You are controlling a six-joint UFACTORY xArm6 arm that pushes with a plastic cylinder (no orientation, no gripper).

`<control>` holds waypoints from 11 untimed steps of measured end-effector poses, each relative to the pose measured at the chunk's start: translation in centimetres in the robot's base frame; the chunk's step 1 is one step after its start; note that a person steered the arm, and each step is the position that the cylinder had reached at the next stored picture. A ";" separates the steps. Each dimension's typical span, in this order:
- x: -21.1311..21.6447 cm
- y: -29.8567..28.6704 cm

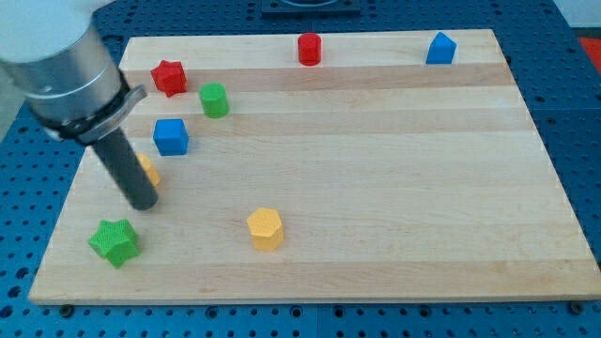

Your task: Move the yellow hexagon slightly up and right

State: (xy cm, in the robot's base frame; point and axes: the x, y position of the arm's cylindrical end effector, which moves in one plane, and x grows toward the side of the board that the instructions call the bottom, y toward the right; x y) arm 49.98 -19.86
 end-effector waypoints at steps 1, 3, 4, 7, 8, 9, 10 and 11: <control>-0.1 0.2; 3.4 7.0; 5.1 10.1; 3.4 15.9; 2.1 18.0; 1.8 18.1; 1.3 18.1; 1.2 18.1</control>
